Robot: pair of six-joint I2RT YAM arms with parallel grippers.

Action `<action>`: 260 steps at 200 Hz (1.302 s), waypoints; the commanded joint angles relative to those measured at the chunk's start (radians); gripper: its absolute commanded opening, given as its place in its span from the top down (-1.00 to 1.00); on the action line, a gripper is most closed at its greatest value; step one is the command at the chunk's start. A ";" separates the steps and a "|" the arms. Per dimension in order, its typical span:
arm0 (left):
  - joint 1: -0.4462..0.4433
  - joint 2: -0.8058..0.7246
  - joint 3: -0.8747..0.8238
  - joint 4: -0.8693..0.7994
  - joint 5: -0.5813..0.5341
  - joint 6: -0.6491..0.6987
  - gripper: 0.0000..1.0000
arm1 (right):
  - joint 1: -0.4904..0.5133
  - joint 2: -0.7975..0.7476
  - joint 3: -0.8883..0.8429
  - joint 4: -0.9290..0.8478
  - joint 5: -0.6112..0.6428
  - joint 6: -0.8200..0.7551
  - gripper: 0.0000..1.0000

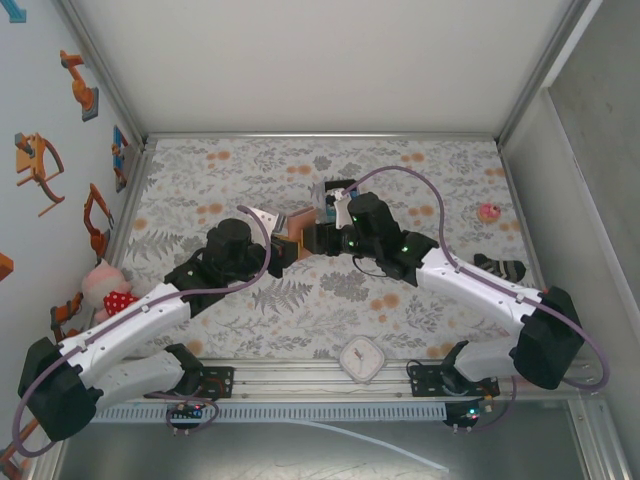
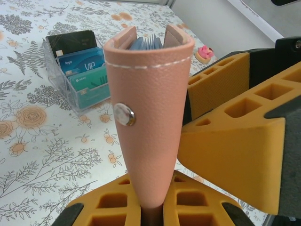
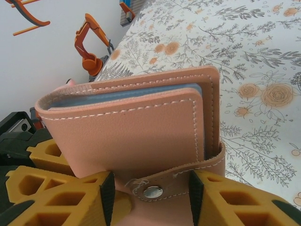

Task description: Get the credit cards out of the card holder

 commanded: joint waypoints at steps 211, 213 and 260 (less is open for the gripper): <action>-0.009 -0.032 0.041 0.029 0.003 -0.027 1.00 | 0.012 -0.028 0.017 -0.088 0.111 -0.049 0.98; -0.009 -0.033 0.042 0.028 0.003 -0.027 1.00 | 0.012 -0.029 0.016 -0.088 0.112 -0.050 0.99; 0.009 -0.044 0.036 0.008 0.021 -0.029 1.00 | -0.005 -0.098 -0.029 -0.102 0.138 -0.074 1.00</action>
